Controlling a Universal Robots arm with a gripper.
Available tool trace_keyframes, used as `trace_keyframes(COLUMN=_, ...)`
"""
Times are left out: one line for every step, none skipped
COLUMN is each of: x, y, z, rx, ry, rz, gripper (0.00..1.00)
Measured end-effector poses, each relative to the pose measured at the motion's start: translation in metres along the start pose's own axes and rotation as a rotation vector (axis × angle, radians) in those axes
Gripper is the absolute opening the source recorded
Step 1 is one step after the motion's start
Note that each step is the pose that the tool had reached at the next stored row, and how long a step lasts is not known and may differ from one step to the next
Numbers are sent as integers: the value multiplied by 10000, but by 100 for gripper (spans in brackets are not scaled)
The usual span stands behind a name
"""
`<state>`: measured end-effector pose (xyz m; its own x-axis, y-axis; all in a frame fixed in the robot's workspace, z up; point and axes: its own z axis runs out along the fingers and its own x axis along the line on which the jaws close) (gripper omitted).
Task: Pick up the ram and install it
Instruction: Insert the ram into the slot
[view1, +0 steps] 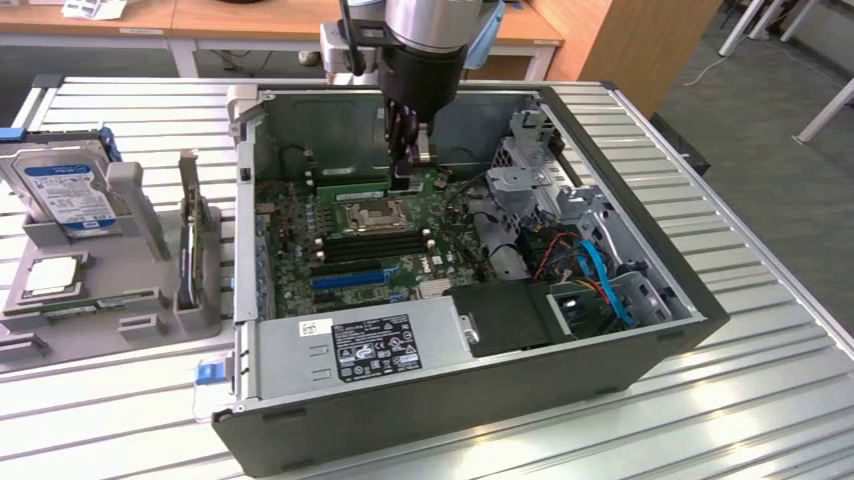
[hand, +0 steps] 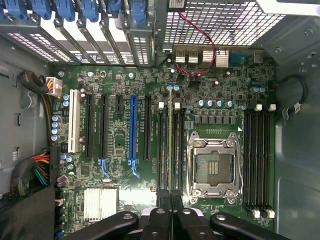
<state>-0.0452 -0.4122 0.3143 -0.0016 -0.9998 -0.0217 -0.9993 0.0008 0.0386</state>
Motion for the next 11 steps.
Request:
trace_keyframes(x=0, y=0, z=2, rx=0, ry=-1, rz=0, gripper=11)
trace_keyframes(x=0, y=0, z=3, rx=0, ry=0, rz=0, gripper=11)
trace_keyframes(x=0, y=0, z=6, rx=0, ry=-1, rz=0, gripper=11)
trace_keyframes(x=0, y=0, z=8, rx=1, ry=-1, rz=0, gripper=11)
trace_keyframes(x=0, y=0, z=12, rx=1, ry=-2, rz=0, gripper=11)
trace_keyframes(x=0, y=-1, z=15, rx=0, ry=-1, rz=0, gripper=11)
trace_keyframes(x=0, y=-1, z=17, rx=0, ry=0, rz=0, gripper=11)
trace_keyframes(x=0, y=-1, z=20, rx=0, ry=0, rz=0, gripper=11)
trace_keyframes(x=1, y=-1, z=23, rx=0, ry=0, rz=0, gripper=11)
trace_keyframes(x=1, y=-1, z=25, rx=0, ry=1, rz=0, gripper=11)
trace_keyframes(x=1, y=-1, z=26, rx=-1, ry=2, rz=0, gripper=11)
